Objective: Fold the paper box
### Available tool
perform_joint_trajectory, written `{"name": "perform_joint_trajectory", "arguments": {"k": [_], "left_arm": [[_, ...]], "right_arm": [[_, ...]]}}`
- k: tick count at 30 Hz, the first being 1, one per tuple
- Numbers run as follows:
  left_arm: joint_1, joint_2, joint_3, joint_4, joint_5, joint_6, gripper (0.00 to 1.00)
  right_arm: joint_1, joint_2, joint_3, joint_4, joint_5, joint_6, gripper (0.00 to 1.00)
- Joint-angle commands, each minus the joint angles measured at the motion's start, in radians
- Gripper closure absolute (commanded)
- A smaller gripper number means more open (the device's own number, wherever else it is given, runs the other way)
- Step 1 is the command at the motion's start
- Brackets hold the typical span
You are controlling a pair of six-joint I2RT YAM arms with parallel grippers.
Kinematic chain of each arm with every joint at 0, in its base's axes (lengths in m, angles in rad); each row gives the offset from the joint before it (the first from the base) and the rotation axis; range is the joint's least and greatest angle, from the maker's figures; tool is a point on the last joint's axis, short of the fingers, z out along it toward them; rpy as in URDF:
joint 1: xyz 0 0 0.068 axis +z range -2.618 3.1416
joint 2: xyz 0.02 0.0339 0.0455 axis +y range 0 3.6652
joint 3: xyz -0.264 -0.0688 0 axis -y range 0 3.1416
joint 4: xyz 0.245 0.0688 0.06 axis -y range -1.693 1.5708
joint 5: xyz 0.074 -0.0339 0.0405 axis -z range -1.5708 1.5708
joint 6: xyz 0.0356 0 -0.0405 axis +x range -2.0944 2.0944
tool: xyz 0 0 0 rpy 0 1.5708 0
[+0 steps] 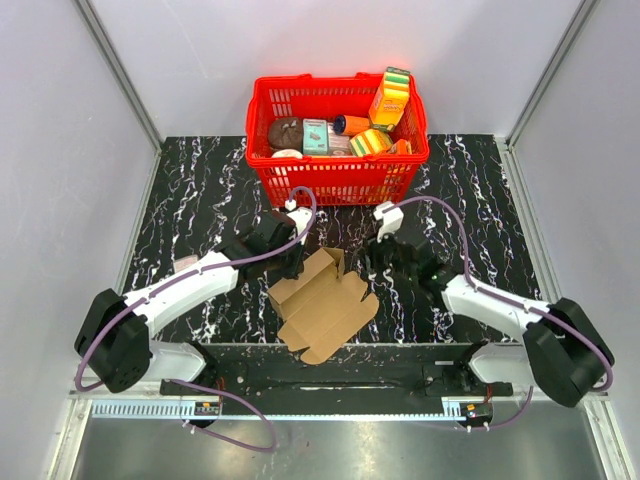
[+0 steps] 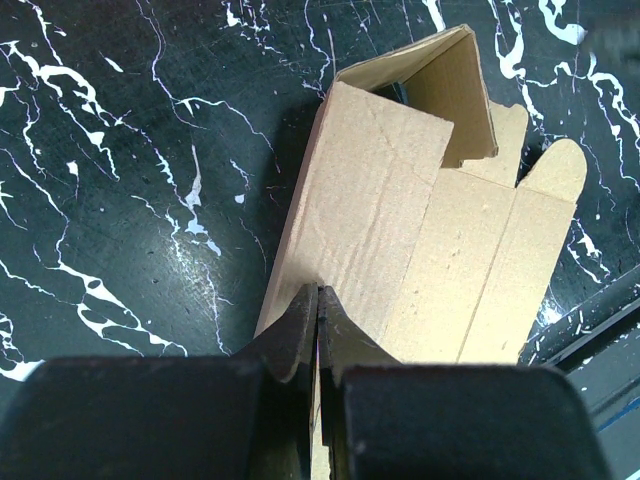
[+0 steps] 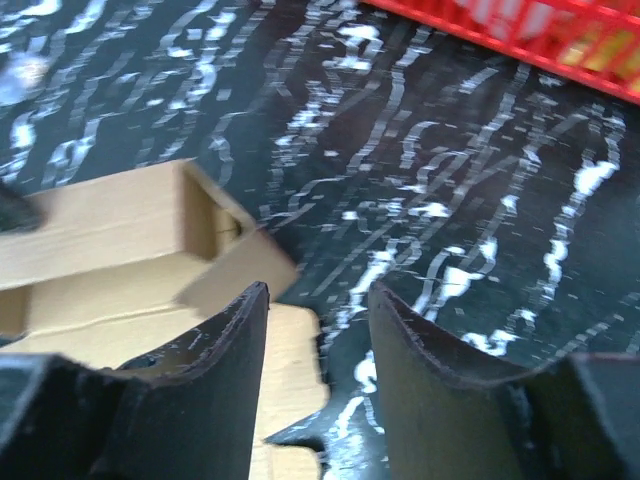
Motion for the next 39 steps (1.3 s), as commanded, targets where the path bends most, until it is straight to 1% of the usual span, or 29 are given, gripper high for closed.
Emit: {"name": "perform_joint_trajectory", "arguments": {"k": [1,3,4,5,8,12,15,18,21,30,39], "left_arm": [[-0.004,0.01,-0.009,0.019,0.015,-0.011,1.0],[-0.004,0.011,-0.007,0.021,0.015,-0.013,1.0],[-0.004,0.011,-0.006,0.019,0.015,-0.013,1.0],[-0.004,0.013,-0.005,0.021,0.016,-0.013,1.0],[-0.006,0.016,-0.004,0.019,0.018,-0.013,1.0],[-0.004,0.017,-0.002,0.019,0.021,-0.013,1.0],[-0.004,0.019,-0.002,0.021,0.021,-0.014,1.0],[-0.006,0.021,-0.002,0.022,0.022,-0.013,1.0],[-0.006,0.024,-0.002,0.021,0.022,-0.013,1.0],[-0.006,0.031,-0.002,0.03,0.028,-0.016,1.0],[-0.007,0.042,0.007,0.031,0.028,-0.017,1.0]], "right_arm": [[-0.077,0.08,0.102,-0.1,0.12,0.049,0.55],[-0.09,0.134,0.141,-0.116,0.131,0.062,0.63],[-0.1,0.15,0.15,-0.114,0.136,0.063,0.73],[-0.107,0.163,0.165,-0.103,0.137,0.066,0.78],[-0.125,0.229,0.196,-0.074,0.116,0.069,0.85],[-0.137,0.326,0.221,-0.027,0.047,0.05,0.85],[-0.136,0.358,0.214,0.03,-0.085,0.034,0.85],[-0.136,0.372,0.21,0.065,-0.184,0.025,0.84],[-0.136,0.364,0.198,0.081,-0.241,0.026,0.83],[-0.136,0.36,0.172,0.05,-0.366,0.031,0.82],[-0.136,0.305,0.139,0.016,-0.407,0.039,0.82]]}}
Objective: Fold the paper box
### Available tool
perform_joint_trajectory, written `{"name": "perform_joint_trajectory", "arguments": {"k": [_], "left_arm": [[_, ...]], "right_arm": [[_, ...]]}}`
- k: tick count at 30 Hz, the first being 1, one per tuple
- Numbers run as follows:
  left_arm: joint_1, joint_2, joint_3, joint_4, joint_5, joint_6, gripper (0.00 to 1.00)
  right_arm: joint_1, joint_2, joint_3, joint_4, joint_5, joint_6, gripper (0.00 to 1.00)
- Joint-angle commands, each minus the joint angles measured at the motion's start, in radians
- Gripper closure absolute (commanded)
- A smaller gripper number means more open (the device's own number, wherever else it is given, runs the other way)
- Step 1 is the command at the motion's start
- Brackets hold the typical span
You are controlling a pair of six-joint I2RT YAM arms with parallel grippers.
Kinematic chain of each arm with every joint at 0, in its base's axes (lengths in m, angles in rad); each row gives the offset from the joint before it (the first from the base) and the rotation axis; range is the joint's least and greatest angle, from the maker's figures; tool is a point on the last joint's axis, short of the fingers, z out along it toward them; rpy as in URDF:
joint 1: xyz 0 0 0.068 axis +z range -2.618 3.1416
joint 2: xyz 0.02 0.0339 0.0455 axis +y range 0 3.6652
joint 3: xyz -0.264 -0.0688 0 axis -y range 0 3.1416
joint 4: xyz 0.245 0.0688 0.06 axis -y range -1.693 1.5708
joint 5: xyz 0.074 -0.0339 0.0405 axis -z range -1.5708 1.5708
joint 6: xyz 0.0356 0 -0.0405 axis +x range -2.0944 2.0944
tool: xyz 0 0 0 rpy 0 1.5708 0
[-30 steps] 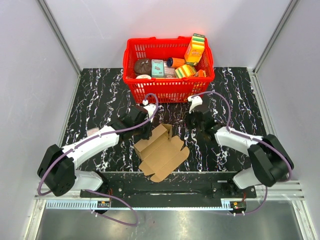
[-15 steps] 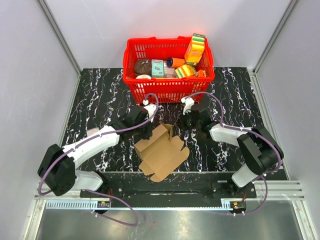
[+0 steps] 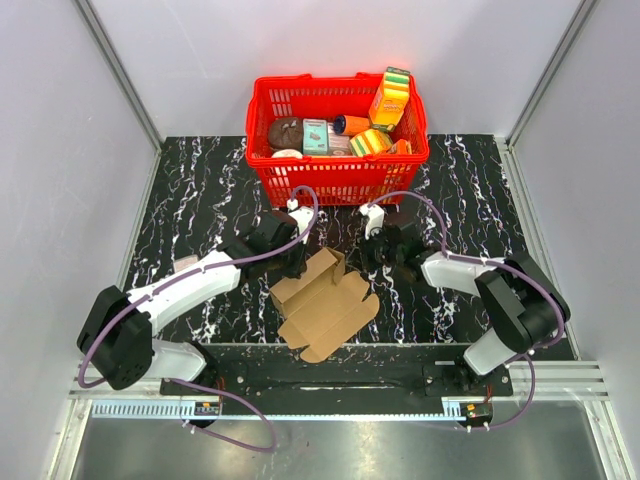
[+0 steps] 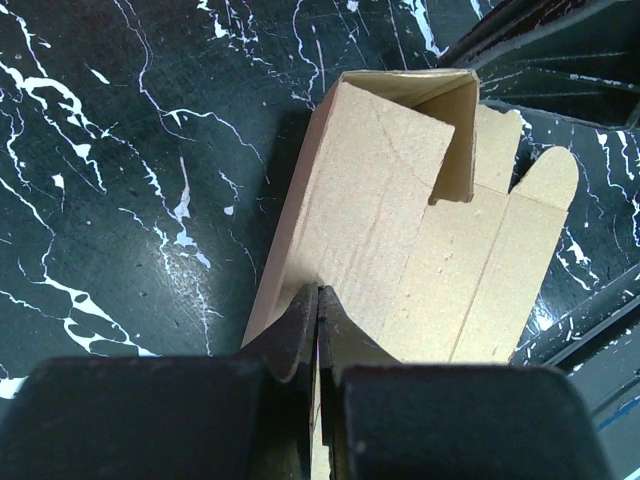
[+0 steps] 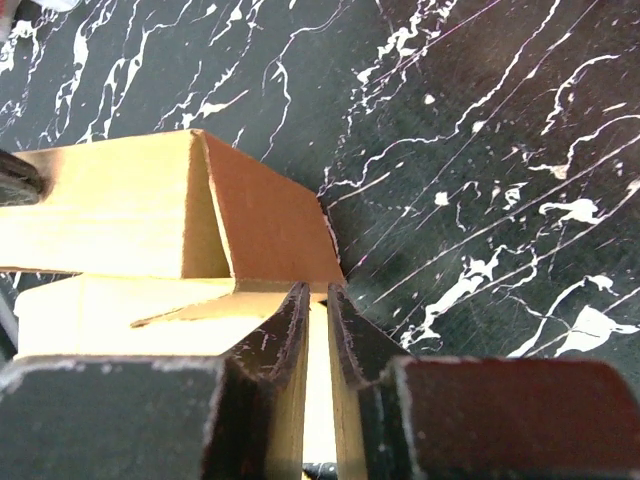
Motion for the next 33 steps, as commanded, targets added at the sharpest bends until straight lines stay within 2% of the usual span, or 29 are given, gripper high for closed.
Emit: {"name": "perform_joint_trajectory", "arguments": {"k": [1,19,25,30,33], "left_arm": [[-0.005,0.023,0.008,0.0,0.017,-0.008,1.0],[-0.012,0.024,0.013,0.003,0.014,-0.015,1.0],[-0.012,0.029,0.018,0.003,0.015,-0.015,1.0],[-0.012,0.029,0.016,0.002,0.014,-0.016,1.0],[-0.012,0.029,0.014,0.002,0.014,-0.015,1.0]], "right_arm": [[-0.003,-0.061,-0.01,0.004,-0.055,0.001,0.81],[-0.003,-0.047,-0.042,0.047,-0.121,-0.004,0.75],[-0.003,-0.052,-0.044,0.03,-0.123,-0.025,0.66],[-0.003,-0.047,-0.048,0.039,-0.132,-0.047,0.53],[-0.003,-0.037,-0.042,0.047,-0.133,-0.056,0.5]]}}
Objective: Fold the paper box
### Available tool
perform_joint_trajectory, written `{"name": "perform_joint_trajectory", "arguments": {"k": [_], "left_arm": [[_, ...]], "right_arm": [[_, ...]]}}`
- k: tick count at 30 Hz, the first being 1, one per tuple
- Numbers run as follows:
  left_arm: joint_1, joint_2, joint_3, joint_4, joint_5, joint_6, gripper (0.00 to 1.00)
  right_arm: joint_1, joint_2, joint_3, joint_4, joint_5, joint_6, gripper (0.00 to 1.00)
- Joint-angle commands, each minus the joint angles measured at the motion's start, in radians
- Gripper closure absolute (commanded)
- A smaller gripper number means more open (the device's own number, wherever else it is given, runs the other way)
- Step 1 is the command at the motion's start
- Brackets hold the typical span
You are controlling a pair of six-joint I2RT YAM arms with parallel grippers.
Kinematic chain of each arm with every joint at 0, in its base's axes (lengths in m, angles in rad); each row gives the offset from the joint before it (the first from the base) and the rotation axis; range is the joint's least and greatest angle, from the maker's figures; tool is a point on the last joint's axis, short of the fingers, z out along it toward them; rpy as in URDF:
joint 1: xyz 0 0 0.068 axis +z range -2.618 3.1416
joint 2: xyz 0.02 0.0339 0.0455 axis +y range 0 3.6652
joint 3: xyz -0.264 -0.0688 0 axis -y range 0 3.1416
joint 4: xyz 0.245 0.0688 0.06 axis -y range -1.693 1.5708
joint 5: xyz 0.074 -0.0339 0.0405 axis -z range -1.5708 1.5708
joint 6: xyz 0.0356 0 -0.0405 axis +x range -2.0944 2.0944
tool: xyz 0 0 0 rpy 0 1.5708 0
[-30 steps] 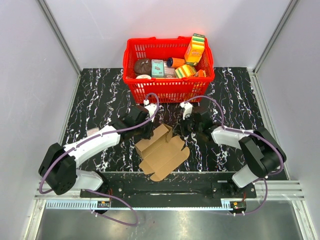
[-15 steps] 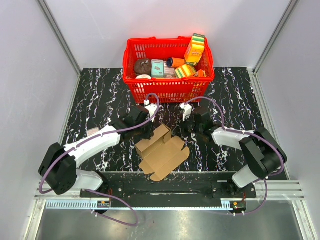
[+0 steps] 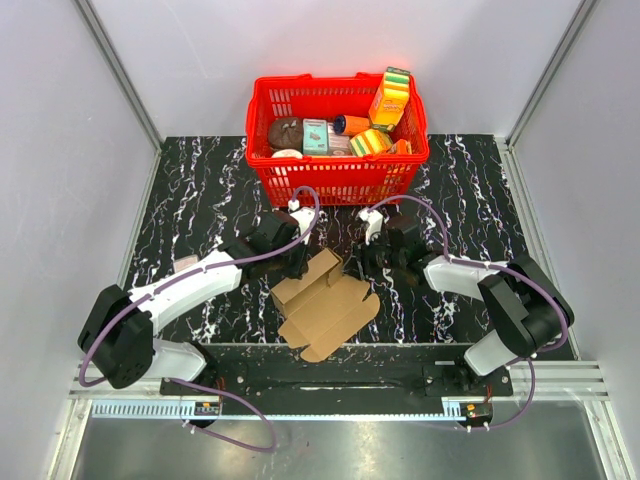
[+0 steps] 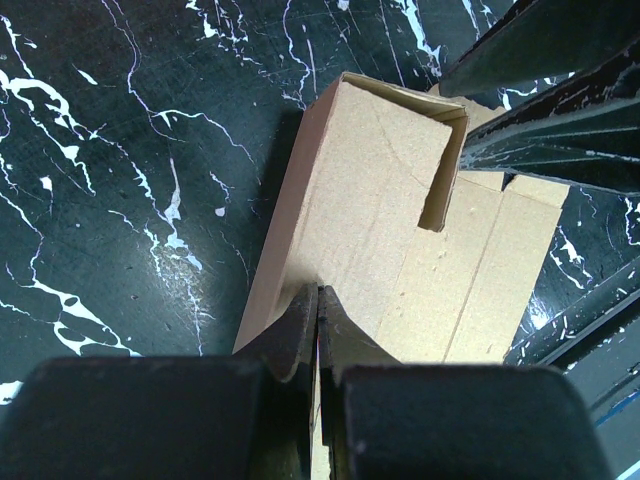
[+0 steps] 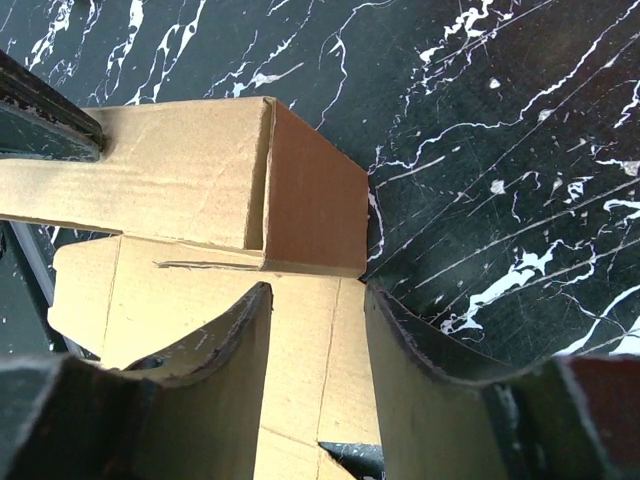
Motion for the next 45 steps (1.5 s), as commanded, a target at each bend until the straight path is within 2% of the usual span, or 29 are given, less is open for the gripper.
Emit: {"name": "perform_joint_trajectory", "arguments": {"k": [1,11,37,39,45], "left_arm": [[-0.004,0.021,0.012,-0.005,0.006,-0.006,1.0],[-0.004,0.023,0.018,-0.005,0.01,-0.006,1.0],[-0.004,0.036,0.05,-0.018,0.032,-0.02,1.0],[-0.004,0.036,0.058,-0.022,0.03,-0.022,0.96],[-0.004,0.03,0.067,-0.025,0.032,-0.023,0.94]], "right_arm": [[-0.003,0.001,0.002,0.036,-0.027,-0.035,0.48],[-0.003,0.044,0.015,0.073,-0.057,-0.061,0.38],[-0.003,0.143,0.008,0.276,-0.112,-0.043,0.38],[-0.003,0.144,0.008,0.283,-0.115,-0.038,0.38],[-0.003,0.149,0.008,0.305,-0.121,-0.027,0.38]]}}
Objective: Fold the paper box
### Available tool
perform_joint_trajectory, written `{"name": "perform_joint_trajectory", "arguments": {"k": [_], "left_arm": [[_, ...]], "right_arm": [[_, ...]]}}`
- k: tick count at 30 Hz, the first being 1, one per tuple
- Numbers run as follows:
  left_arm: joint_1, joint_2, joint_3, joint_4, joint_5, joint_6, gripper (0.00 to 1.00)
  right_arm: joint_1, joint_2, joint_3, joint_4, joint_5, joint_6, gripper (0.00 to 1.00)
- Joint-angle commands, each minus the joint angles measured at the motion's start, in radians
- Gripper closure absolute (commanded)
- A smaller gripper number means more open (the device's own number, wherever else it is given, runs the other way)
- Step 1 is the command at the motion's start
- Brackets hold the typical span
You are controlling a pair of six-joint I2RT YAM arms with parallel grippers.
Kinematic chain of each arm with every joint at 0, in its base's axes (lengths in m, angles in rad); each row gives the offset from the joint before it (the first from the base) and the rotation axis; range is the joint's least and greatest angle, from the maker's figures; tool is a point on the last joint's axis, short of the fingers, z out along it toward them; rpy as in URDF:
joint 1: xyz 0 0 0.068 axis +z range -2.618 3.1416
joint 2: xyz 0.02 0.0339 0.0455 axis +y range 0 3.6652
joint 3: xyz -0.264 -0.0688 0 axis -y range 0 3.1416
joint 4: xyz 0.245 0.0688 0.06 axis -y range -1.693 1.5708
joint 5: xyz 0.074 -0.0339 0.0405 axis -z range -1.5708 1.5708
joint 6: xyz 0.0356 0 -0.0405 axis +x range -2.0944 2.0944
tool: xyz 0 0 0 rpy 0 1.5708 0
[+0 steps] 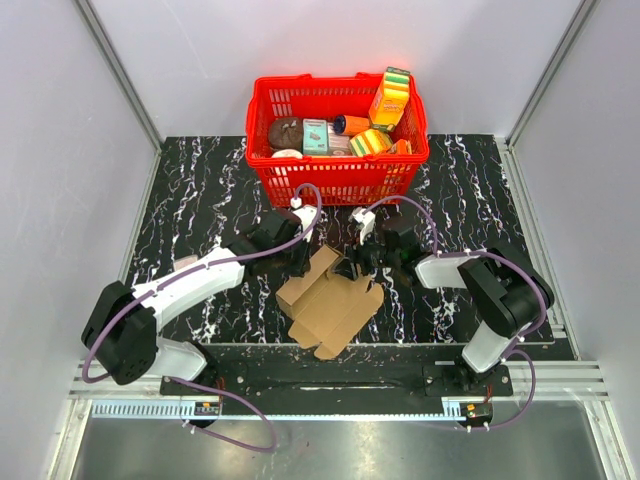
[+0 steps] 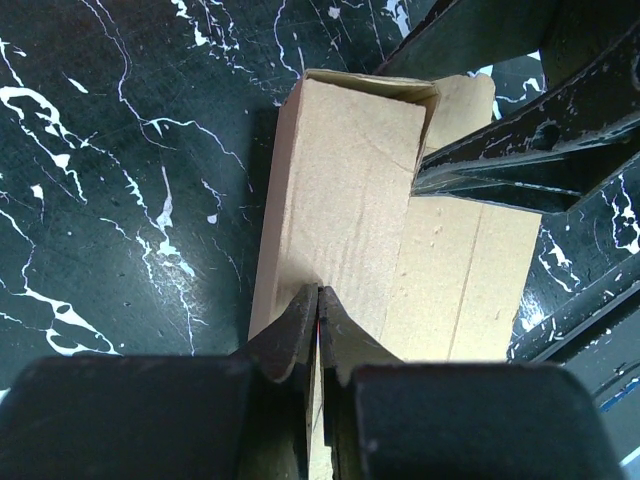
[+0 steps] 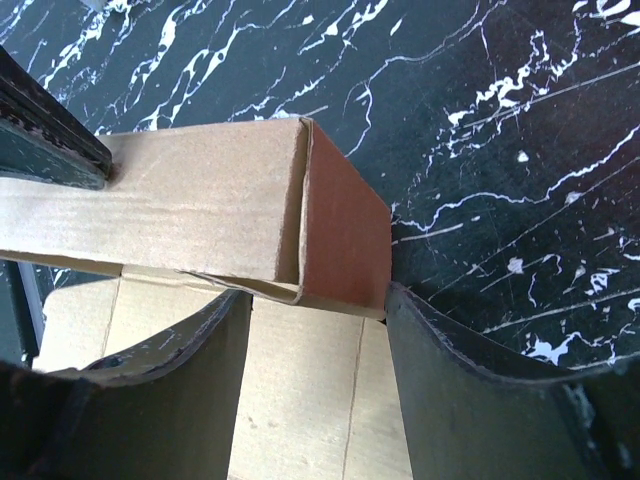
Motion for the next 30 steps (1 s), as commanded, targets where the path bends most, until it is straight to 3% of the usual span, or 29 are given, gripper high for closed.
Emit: {"name": "perform_joint_trajectory", "arguments": {"k": [1,16,30], "left_arm": [[-0.004,0.005,0.035,-0.012,0.018,-0.014,0.94],[-0.004,0.025,0.05,-0.012,0.035,-0.011,0.93],[-0.004,0.029,0.053,-0.012,0.039,-0.012,0.93]], "right_arm": [[-0.003,0.01,0.009,0.077,-0.033,0.012,0.38],[-0.003,0.076,0.025,0.172,-0.046,0.039,0.38],[-0.003,0.093,0.0,0.273,-0.049,0.082,0.54]]}}
